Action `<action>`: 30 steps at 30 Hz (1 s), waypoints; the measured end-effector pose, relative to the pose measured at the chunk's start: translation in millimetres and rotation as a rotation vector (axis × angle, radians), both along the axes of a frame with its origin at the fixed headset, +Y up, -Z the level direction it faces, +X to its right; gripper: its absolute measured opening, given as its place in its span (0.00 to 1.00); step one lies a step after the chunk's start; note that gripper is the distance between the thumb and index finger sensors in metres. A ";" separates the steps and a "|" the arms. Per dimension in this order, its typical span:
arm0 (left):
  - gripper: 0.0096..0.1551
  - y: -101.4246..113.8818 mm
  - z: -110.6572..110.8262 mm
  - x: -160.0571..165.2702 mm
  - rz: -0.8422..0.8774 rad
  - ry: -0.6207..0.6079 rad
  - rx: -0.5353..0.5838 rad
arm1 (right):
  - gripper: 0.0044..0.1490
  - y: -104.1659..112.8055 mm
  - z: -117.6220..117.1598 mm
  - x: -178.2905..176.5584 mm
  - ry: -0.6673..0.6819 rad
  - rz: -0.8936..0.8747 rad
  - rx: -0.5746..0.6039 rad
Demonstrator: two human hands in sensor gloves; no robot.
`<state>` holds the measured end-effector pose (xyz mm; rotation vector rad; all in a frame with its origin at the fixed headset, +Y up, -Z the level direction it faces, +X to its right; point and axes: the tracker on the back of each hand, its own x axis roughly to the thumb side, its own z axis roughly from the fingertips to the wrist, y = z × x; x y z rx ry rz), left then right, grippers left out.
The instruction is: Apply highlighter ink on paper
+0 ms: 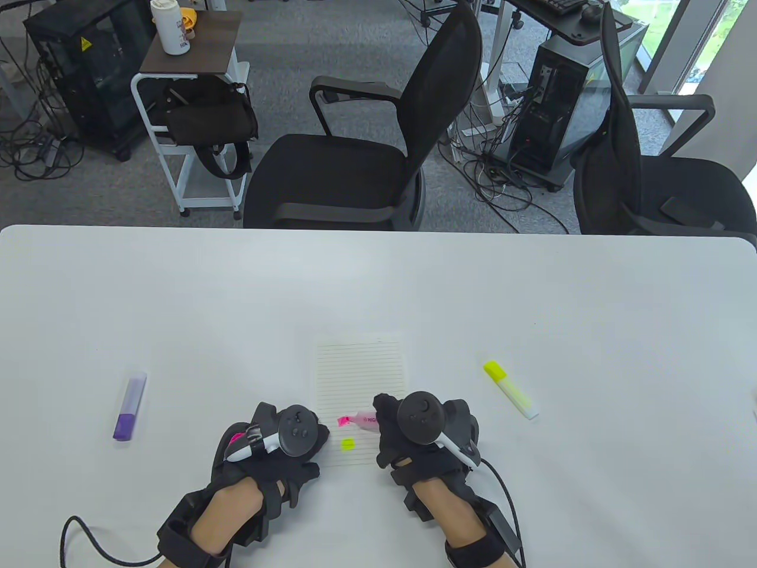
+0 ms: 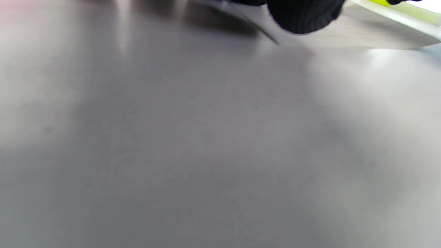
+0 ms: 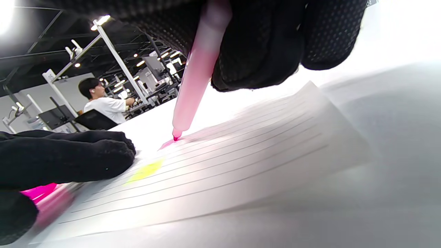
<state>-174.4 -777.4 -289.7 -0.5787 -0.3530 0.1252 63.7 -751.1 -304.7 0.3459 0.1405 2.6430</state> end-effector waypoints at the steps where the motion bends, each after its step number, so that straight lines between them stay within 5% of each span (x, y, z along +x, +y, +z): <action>1: 0.41 0.0 0.0 0.0 0.000 0.000 0.000 | 0.23 -0.6 0.0 -0.3 -0.003 0.003 0.008; 30: 0.41 -0.1 0.1 0.0 -0.001 0.000 0.000 | 0.23 0.4 2.2 -3.6 0.010 0.027 0.024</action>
